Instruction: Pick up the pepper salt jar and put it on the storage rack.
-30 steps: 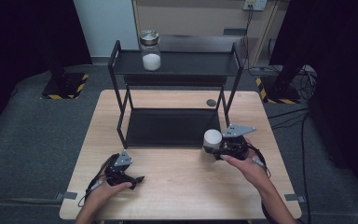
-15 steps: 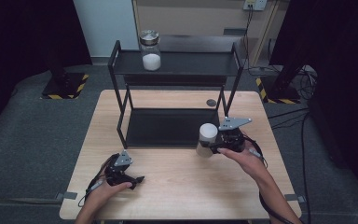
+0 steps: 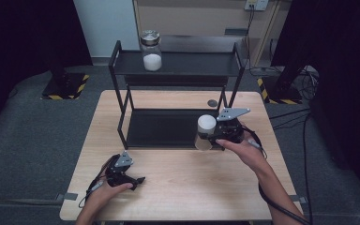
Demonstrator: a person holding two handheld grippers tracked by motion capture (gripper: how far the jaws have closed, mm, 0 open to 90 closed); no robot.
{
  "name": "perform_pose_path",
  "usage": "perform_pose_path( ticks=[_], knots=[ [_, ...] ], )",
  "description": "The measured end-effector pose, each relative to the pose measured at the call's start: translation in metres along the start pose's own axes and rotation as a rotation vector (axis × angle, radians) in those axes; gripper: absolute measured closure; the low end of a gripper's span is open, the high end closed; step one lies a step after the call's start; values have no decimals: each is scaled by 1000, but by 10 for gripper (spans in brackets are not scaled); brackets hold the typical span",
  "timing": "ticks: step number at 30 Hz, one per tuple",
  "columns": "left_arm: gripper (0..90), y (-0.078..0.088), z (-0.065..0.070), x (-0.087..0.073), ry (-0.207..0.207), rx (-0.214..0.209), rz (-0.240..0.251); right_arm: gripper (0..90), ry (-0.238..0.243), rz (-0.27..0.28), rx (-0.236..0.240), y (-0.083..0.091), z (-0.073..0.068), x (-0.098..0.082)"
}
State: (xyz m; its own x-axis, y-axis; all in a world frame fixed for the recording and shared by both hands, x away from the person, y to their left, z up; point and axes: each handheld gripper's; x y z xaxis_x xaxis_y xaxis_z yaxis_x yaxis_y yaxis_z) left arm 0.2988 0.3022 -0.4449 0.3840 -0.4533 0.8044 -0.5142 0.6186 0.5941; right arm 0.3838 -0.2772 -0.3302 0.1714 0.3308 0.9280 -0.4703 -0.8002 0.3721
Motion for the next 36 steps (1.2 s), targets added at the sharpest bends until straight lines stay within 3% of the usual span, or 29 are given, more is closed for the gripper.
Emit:
perform_pose_path(
  ticks=[21,36],
  knots=[
    [10,0,0,0,-1,1,0,354,-6,30,-13,10,11,39],
    [10,0,1,0,-3,3,-1,354,-6,34,-33,32,14,70]
  ],
)
Point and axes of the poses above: each handheld gripper's, and its own axes: y roughly backward along the jaws, x roughly out of its top, z roughly to its right, and after that the axes turned 8 degrees about z, right-handed
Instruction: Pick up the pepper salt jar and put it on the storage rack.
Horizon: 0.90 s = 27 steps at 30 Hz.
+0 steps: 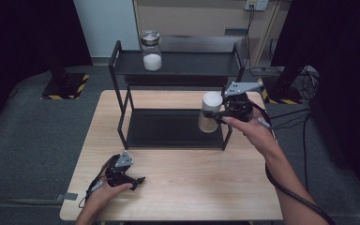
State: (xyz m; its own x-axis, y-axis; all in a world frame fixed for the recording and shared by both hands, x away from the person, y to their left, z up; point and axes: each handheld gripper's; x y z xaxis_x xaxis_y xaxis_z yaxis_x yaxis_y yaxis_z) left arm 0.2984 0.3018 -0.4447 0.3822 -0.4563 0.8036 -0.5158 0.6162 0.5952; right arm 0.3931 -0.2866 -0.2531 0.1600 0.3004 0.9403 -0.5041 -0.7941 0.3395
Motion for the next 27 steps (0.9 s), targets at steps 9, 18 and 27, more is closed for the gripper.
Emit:
perform_pose_path(
  ticks=[9,18,27],
  knots=[
    [10,0,0,0,0,1,0,354,6,-6,-10,9,1,18],
    [10,0,0,0,1,0,0,354,11,-10,-15,15,1,33],
    [10,0,0,0,0,0,-1,354,10,-7,-8,18,3,46]
  ],
)
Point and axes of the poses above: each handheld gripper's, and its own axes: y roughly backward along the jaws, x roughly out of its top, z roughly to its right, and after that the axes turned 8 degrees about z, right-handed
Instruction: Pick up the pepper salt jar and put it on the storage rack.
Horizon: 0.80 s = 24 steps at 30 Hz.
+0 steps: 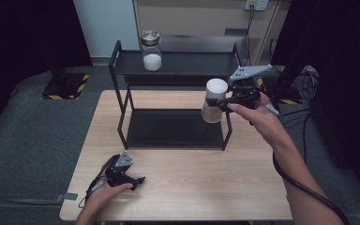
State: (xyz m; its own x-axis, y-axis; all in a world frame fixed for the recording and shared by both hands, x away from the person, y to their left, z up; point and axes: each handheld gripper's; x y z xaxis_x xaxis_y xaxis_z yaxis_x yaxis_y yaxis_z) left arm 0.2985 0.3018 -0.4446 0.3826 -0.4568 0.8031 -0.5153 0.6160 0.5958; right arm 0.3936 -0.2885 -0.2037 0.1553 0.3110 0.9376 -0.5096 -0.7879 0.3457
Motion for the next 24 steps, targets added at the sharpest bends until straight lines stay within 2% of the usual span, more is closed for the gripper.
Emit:
perform_pose_path(
  ticks=[11,24],
  knots=[
    [10,0,0,0,0,0,0,354,1,-7,3,1,1,18],
    [10,0,0,0,1,1,2,354,-2,-2,-5,10,1,39]
  ],
)
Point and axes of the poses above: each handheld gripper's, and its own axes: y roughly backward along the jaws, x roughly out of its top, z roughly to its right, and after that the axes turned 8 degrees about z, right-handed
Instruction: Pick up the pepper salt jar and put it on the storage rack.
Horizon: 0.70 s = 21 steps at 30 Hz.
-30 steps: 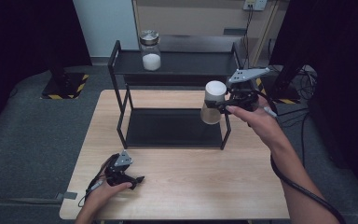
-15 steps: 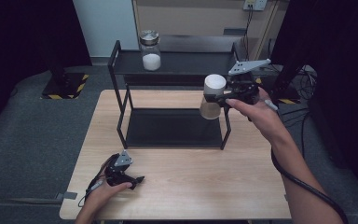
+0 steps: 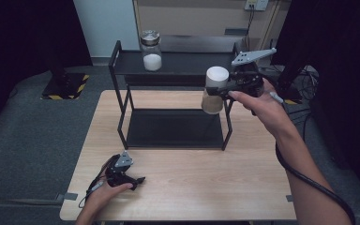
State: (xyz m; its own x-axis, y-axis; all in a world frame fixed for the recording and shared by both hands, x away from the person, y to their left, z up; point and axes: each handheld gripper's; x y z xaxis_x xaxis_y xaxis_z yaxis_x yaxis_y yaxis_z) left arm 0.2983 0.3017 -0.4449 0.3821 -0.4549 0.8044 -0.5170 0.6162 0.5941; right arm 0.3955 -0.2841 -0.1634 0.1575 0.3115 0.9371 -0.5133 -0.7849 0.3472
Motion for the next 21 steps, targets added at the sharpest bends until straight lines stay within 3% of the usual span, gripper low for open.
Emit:
perform_pose_path(
  ticks=[21],
  knots=[
    [12,0,1,0,0,3,0,354,5,-5,-19,11,-3,41]
  ],
)
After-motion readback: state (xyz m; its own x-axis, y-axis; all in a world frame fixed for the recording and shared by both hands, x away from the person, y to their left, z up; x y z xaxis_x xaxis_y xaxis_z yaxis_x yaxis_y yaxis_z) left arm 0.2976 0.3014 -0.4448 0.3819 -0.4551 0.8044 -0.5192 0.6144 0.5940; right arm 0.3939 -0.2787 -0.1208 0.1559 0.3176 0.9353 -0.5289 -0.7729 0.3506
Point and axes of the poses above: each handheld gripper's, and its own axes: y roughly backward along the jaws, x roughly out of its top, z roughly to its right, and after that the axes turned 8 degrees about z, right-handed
